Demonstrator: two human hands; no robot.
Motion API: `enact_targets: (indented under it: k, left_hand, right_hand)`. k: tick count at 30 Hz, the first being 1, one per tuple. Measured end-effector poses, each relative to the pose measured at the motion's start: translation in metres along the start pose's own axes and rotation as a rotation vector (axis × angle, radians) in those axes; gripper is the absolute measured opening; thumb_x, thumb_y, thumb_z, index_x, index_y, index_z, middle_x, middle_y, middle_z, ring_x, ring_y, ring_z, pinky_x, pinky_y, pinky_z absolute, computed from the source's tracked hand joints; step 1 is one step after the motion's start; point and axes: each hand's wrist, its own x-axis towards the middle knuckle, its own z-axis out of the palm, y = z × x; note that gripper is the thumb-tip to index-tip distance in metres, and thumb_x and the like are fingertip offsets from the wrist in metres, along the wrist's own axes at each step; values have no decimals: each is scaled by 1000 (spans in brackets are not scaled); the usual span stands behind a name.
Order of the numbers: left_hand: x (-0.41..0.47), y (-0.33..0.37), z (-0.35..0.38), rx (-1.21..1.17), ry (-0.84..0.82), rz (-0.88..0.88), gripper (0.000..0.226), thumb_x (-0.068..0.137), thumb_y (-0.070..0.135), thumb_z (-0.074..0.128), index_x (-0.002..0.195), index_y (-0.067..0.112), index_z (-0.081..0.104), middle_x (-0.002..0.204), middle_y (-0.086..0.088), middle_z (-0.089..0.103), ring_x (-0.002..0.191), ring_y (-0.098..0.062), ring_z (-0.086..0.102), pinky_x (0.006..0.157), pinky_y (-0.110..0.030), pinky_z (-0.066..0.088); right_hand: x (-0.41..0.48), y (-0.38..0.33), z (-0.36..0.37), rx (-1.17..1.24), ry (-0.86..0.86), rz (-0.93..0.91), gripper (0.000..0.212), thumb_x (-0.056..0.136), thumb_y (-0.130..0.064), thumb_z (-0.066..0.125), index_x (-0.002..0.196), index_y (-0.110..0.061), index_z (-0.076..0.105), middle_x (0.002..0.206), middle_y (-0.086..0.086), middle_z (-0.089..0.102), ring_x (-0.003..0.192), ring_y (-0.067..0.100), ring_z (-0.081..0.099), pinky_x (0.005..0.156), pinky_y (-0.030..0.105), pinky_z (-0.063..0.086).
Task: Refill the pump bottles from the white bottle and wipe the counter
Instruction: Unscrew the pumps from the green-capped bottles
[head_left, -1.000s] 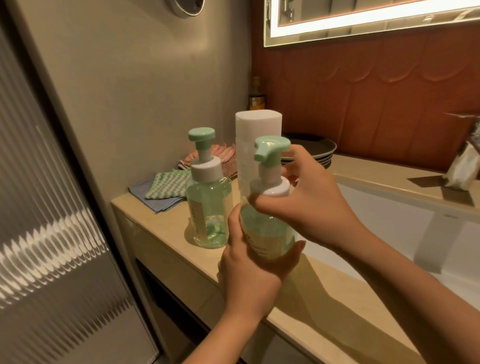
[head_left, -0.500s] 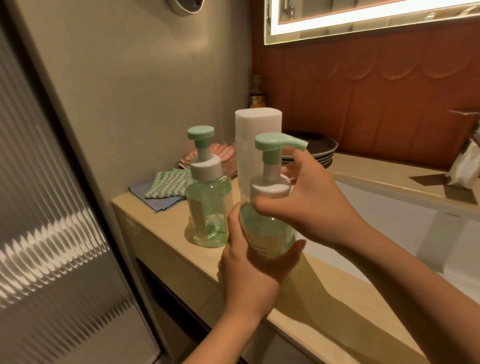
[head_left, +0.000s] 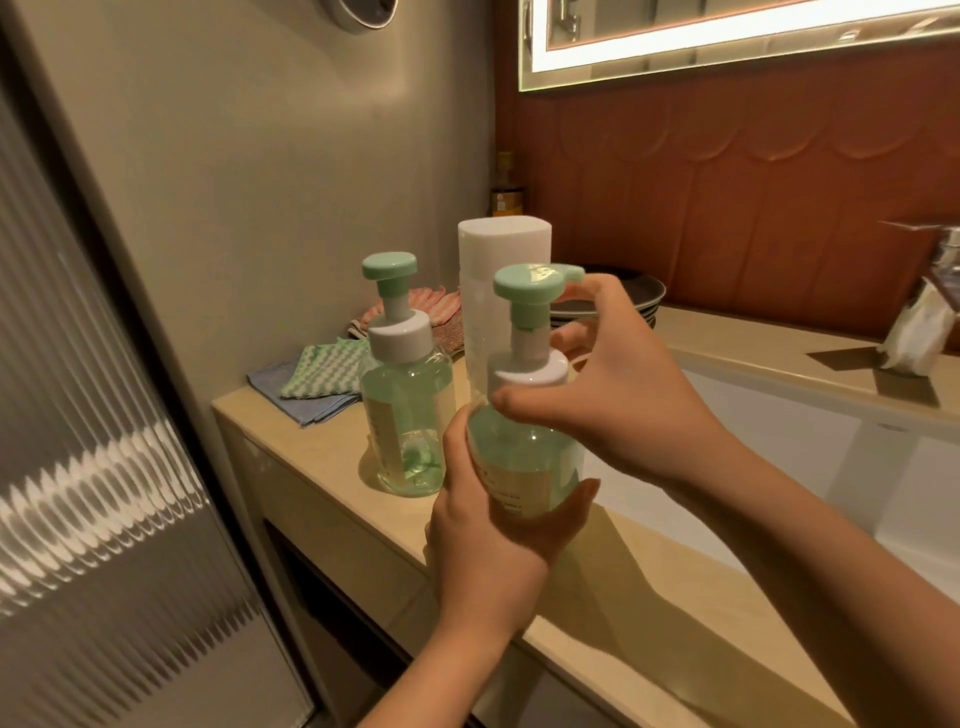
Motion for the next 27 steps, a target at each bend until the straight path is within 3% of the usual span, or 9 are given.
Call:
enact_targets:
  k: [2,5,10,12,14,16,19,23,27]
  left_hand:
    - [1,1,0,6,0,-3,80,51,73,66,113,73,15,101,59,40,90,30,44,72,-1,37]
    - [1,-1,1,-2,6,-11,81,50,75,66,114,70,17,100,56,44,89,26,48,74,-10,41]
    - [0,0,1,1,32,-8,84,48,70,69,118,66,23,94,42,52,90,8,56,79,-25,49]
    - [-1,1,1,-3,25,3,83,50,70,70,116,72,20,101,49,49,95,17,52,78,-15,45]
    - [0,1,0,-8,23,15,81,52,70,70,116,71,20,105,54,44,95,25,48,75,-3,39]
    - [1,1,0,-3,25,6,80,52,72,69,116,70,21,104,55,44,91,27,47,72,1,37]
    - [1,0,1,-1,24,-4,82,51,72,69,118,64,24,101,56,44,88,28,46,70,3,36]
    - [0,-2,1,-23,34,-6,86,50,69,73,123,55,30,106,38,57,98,11,57,80,-17,48]
    - [-1,1,1,-15,39,-20,83,46,69,73,115,67,27,104,32,57,99,-3,60,85,-29,51]
  right_hand:
    - [0,-1,-1,90,-61,22,76,60,-24,76,124,-30,35,104,-12,62,91,1,60,70,17,51]
    - [2,0,-1,136,-104,20,75,70,-18,73,130,-30,31,114,-12,58,101,5,57,75,19,49]
    - [1,3,0,14,-27,-34,90,59,-36,85,130,-35,31,101,-20,53,89,-5,54,67,9,47]
    - [1,3,0,22,0,-57,83,58,-32,85,125,-32,36,90,-17,59,87,-9,55,65,7,47]
    - [1,3,-1,77,-13,-52,80,55,-29,79,123,-29,38,85,-15,63,85,-7,59,68,14,52]
    - [2,2,-1,98,-29,-76,79,56,-20,76,124,-29,38,88,-16,66,88,-2,62,74,23,55]
    - [2,0,-3,124,-18,-148,78,64,-7,76,126,-33,37,99,-18,63,94,2,62,77,25,56]
    - [1,-6,-8,189,47,-228,78,73,-9,75,134,-37,34,117,-13,54,98,8,61,81,27,55]
    - [3,-7,-13,344,166,-246,72,77,-9,74,134,-32,36,112,-10,55,96,8,61,76,24,53]
